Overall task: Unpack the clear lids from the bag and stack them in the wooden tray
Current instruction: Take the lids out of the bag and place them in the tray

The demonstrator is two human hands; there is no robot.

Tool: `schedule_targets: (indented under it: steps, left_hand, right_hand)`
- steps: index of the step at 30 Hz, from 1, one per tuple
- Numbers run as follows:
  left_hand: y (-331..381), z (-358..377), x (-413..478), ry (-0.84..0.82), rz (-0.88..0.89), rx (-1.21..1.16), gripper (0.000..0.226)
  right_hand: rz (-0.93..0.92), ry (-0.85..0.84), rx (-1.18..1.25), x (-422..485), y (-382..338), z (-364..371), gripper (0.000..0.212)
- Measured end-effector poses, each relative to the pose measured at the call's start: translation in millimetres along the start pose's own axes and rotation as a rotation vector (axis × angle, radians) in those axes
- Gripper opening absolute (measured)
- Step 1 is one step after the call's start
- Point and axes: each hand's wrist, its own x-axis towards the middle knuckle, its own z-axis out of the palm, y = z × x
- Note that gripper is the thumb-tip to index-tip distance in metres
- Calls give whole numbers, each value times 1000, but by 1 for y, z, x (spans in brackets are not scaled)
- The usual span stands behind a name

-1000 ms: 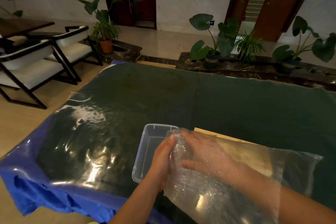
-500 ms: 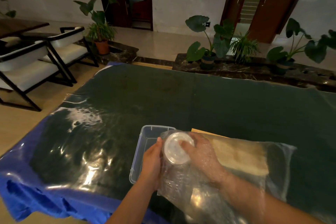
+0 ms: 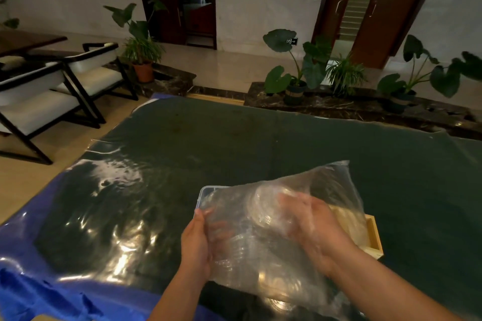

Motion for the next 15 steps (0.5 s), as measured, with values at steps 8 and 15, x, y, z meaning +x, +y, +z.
schedule_targets:
  steps: [8,15]
  left_hand:
    - [7,-8,9,59,-2,-77,59]
    - [17,-17,14,57,-128,-224,77]
  right_hand:
    - [-80,-191,122,-45,-49,-26,29]
    - [-247,-62,143,-39,-80,-66,26]
